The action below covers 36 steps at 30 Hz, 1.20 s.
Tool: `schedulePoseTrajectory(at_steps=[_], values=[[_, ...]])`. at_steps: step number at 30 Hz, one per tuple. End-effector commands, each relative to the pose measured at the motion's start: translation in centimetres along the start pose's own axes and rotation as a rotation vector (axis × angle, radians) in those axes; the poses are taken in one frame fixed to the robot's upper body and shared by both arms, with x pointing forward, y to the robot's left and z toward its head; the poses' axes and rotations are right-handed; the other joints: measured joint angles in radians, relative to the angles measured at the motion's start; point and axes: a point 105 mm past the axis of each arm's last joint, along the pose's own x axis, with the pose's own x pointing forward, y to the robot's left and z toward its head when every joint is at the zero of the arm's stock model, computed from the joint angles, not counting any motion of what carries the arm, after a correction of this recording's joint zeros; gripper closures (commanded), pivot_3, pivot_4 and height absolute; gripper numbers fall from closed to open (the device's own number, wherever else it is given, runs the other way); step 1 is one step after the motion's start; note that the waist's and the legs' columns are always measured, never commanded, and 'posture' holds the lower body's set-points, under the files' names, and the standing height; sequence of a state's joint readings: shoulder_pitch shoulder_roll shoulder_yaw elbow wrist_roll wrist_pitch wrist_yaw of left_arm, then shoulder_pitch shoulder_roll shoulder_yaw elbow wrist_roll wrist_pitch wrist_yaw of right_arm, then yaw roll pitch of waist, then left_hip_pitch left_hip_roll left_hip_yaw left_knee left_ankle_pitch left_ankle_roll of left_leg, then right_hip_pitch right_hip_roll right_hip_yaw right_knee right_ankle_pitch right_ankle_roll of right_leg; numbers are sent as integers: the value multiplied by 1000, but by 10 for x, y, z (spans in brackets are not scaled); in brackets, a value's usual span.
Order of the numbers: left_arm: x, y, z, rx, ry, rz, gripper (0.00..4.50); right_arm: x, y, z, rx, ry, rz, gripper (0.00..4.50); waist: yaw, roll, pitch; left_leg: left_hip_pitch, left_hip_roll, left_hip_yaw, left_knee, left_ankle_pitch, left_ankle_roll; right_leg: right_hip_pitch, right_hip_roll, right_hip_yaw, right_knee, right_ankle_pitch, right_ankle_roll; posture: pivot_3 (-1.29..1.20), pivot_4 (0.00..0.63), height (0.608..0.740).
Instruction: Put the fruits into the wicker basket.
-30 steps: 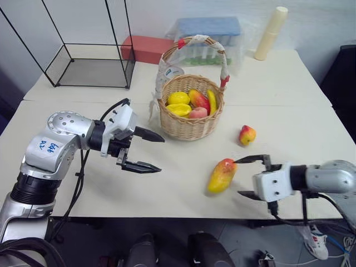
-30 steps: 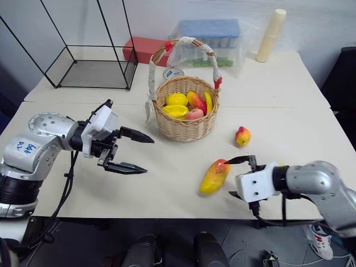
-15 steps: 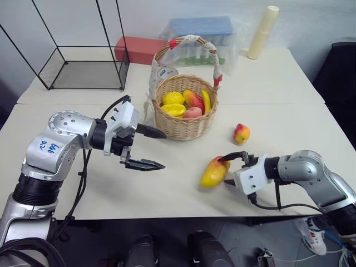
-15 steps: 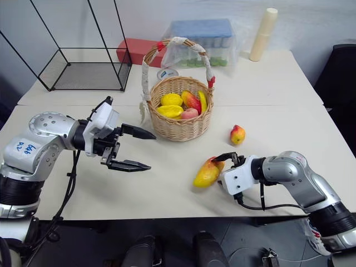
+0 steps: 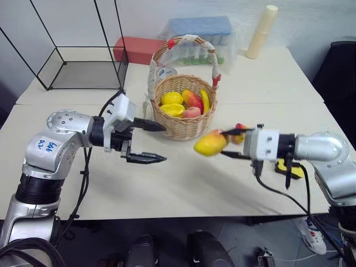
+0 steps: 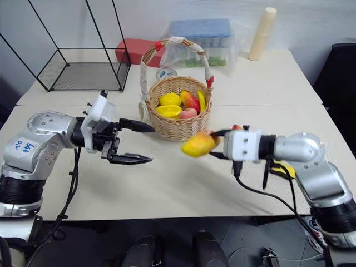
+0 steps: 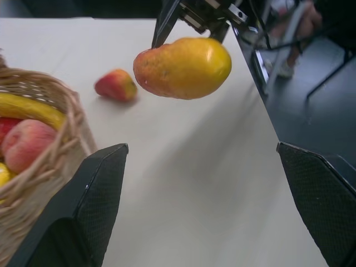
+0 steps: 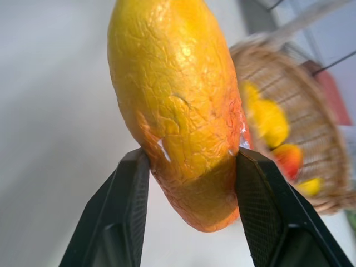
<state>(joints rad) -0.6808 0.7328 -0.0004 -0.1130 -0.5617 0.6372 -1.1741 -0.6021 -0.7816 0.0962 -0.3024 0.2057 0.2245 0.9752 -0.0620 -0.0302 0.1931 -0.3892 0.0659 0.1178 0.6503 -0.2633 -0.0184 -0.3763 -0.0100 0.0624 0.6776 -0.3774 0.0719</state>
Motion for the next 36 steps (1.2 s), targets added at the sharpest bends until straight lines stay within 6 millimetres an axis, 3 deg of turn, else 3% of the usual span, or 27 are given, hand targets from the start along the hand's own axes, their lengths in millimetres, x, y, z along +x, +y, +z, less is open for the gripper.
schedulePoseTrajectory(at_steps=[1, 6, 7, 10, 13, 18, 21, 26, 30, 36], values=[[-6, 4, 15, 26, -46, 33, 0, 18, -27, 3, 3, 25, -91, 2629, 0, 0, 0, 0, 0, 0, 0, 0, 0, 0, 0, 0, 0, 0, 0, 0, 150, 740], [-4, 4, 17, 33, -52, 36, 0, 57, -58, -16, 13, 90, -164, 2629, 1, 0, 0, -1, 0, 0, -1, 0, 0, -2, -1, -1, 0, -1, -2, 0, 150, 740], [-3, 4, 17, 37, -54, 41, 0, 64, -59, -22, 13, 112, -158, 1947, 0, 0, 0, -1, -1, 1, -1, 0, 0, -2, -1, 0, 0, -1, -2, 0, 150, 740], [-4, 4, 19, 40, -61, 55, 0, 72, -62, -30, 1, 138, -147, 1075, 4, 0, 0, -2, -1, 0, -1, 0, 0, -4, -1, -1, 1, -1, -2, 0, 150, 740], [-7, 3, 20, 31, -74, 71, 0, 63, -70, -13, 20, 85, -173, 91, 3, 0, 0, -4, -1, 0, -1, -1, 0, -5, -2, -1, 1, -1, -2, 0, 150, 740], [-7, 0, 20, 27, -78, 78, 0, 17, -65, -3, 171, 48, -226, 41, 6, 0, 0, -11, 0, -1, 0, 0, -1, -13, -1, -1, 5, -1, -2, 0, 150, 740], [-6, 0, 21, 24, -85, 83, 0, -22, -61, -16, 290, 112, -335, 41, 13, 0, 0, -15, 0, -3, 2, 0, -1, -15, -2, -3, 6, -1, -2, 0, 150, 740], [-1, 0, 22, 24, -101, 70, 0, -79, -50, -57, 540, 242, -583, 41, 9, 0, 0, -15, -1, -2, 3, 1, -1, -15, -1, -2, 7, -1, -2, 0, 150, 740], [6, 2, 27, 34, -123, 59, 0, -83, -25, -81, 667, 287, -647, 41, 3, 0, 0, -14, 0, -1, 2, 2, -2, -16, 1, 0, 7, -1, -2, 0, 150, 740], [15, 2, 32, 60, -133, 24, 0, -56, -12, -102, 829, 270, -760, 41, -2, 0, 0, -14, 0, 1, 1, 4, -4, -18, 2, 2, 10, -1, -2, 0, 150, 740]])
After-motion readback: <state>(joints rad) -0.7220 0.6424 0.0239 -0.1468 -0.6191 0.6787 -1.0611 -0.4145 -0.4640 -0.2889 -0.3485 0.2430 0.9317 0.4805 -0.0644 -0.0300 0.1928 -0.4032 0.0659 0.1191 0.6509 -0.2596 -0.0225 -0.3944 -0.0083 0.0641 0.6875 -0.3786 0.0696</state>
